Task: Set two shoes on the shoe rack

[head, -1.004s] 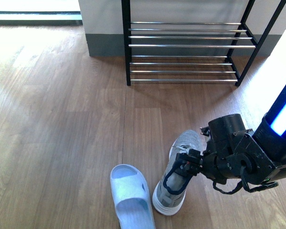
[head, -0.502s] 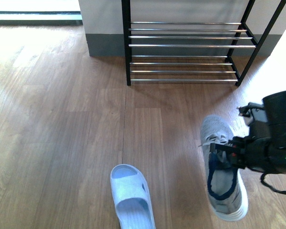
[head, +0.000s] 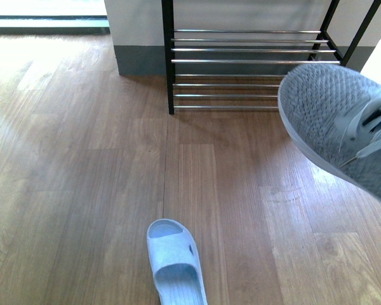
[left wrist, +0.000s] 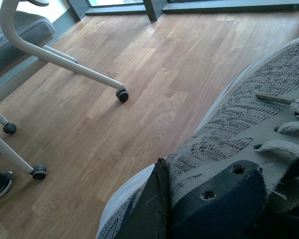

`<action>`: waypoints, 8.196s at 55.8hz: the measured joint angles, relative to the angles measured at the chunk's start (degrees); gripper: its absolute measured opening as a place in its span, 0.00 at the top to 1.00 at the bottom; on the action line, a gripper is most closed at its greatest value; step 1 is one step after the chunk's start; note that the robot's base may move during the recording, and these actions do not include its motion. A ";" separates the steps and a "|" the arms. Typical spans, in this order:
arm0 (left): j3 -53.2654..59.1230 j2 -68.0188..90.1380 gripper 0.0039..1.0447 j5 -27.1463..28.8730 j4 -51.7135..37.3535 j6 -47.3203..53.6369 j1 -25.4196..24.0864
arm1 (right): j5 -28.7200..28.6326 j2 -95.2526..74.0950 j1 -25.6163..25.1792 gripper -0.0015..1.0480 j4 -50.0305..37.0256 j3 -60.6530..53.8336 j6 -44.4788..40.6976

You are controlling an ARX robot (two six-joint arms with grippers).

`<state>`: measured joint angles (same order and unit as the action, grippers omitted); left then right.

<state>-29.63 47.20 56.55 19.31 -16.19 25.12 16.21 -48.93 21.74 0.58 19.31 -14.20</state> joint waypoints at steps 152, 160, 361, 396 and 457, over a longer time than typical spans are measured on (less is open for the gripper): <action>0.22 -0.28 0.99 0.11 0.11 -0.04 0.13 | 0.24 2.75 0.81 0.99 0.37 -0.35 -3.10; 0.22 -0.26 0.99 0.00 0.11 -0.04 0.15 | 0.61 2.73 0.70 0.99 0.37 -0.35 -3.13; 0.44 -0.28 0.99 -0.22 0.11 -0.15 0.11 | 0.74 2.71 0.74 0.99 0.39 -0.44 -3.21; 0.55 -0.76 0.99 2.23 0.22 -0.07 -0.39 | -0.11 2.51 1.07 0.99 0.31 -0.28 -3.28; 0.55 -0.26 0.99 0.00 0.20 -0.20 0.17 | -0.98 -60.94 -9.99 0.99 -19.96 52.57 14.93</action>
<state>-29.08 46.94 56.55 19.51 -16.38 25.30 15.22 -109.86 11.75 -19.38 71.88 0.73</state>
